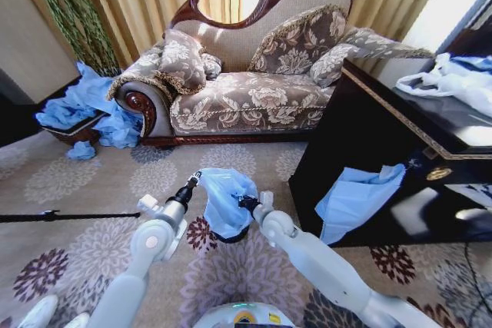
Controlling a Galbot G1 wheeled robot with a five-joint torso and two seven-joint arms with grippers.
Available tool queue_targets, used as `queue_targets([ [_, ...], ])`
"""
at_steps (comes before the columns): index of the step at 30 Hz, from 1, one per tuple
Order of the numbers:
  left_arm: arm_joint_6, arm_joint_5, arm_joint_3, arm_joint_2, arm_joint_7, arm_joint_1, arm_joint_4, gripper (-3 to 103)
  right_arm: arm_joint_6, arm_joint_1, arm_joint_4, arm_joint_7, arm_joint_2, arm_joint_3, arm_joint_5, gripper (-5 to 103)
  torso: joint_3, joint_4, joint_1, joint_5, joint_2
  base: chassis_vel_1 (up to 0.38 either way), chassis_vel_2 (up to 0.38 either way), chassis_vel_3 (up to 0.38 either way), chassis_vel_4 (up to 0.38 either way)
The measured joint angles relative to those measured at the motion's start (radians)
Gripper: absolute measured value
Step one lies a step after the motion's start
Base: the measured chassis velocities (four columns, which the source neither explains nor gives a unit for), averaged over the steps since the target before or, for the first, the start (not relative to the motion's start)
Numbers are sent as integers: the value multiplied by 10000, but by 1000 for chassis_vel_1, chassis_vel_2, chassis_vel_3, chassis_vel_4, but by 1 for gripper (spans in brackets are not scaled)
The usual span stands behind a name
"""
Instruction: Place a garbage bag over the trash bin.
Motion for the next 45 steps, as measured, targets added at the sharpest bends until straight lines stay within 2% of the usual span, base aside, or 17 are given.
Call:
queue_targets([
  [13,47,81,-312,-192,-64,301,-146,0,-119,628,-2210,-75,1233,-724,-152,0,0,2,0,0,0,0,0,0,0],
  [21,47,205,-289,-322,-197,322,-89,0,-743,858,-3078,-174,1614,-915,414,0,0,2,0,-1,0,0,0,0,0],
  [24,91,299,-262,-352,-418,228,25,0,-1060,958,-3505,-205,1902,-805,1026,0,0,3,0,-1,0,0,0,0,0],
  [28,180,380,-232,-363,-592,172,134,0,-1209,1058,-3890,-223,2196,-528,1313,0,0,3,0,3,0,0,0,0,0],
  [35,427,609,4,-444,-1013,-145,946,0,-1647,1344,-4757,-314,2627,-49,2250,0,0,3,0,1,0,0,0,0,0],
  [38,487,623,117,-484,-1160,-342,1239,0,-1687,1351,-4949,-337,2706,70,2396,0,1,4,0,1,-1,0,0,0,0],
  [45,947,631,459,-517,-1909,-1274,1969,0,-1744,1290,-5395,-658,2834,489,2553,0,0,2,0,2,0,0,0,0,0],
])
